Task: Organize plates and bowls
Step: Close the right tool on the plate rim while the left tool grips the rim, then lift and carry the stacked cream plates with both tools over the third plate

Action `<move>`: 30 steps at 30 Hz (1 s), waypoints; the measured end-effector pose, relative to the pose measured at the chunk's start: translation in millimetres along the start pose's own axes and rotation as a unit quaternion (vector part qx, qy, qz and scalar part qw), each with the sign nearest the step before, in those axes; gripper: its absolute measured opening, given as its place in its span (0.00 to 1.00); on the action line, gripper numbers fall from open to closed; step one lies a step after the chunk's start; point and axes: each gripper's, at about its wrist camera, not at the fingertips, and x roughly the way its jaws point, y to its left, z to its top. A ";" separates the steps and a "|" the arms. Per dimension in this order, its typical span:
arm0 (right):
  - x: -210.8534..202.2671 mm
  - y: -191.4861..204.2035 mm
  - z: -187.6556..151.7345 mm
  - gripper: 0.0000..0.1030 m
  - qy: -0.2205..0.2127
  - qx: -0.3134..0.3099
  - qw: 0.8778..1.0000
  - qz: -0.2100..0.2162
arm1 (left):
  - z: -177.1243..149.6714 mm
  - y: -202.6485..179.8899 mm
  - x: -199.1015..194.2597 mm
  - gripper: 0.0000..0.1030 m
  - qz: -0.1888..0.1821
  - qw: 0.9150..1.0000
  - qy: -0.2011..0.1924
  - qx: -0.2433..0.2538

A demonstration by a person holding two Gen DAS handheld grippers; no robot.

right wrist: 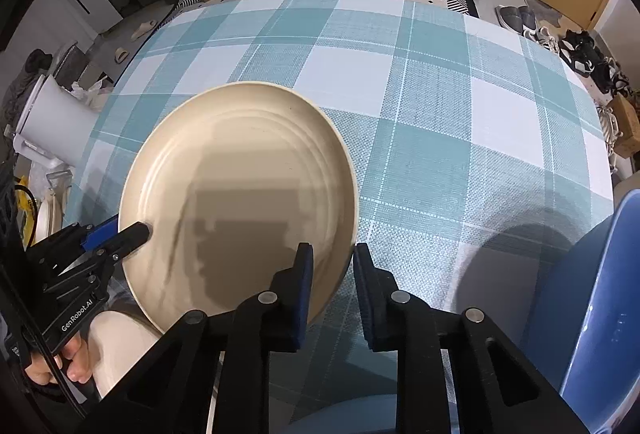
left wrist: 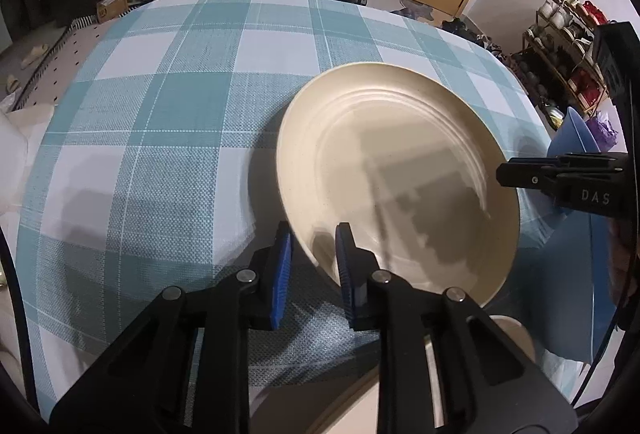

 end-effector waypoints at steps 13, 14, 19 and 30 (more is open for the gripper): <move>-5.6 1.9 -2.4 0.19 -0.017 -0.003 1.000 -0.003 | 1.5 -2.4 -11.2 0.17 0.011 1.000 -0.019 0.007; -7.1 2.1 -2.3 0.19 -0.018 -0.003 1.000 -0.003 | 1.6 -2.9 -12.6 0.17 0.011 1.000 -0.021 0.007; -14.7 3.9 -3.3 0.19 -0.028 -0.002 1.000 -0.003 | 2.1 -3.8 -22.8 0.17 0.010 0.999 -0.032 0.006; -42.6 13.5 -9.4 0.19 -0.054 -0.006 0.999 0.001 | 0.6 -7.3 -57.2 0.17 0.014 0.998 -0.060 0.006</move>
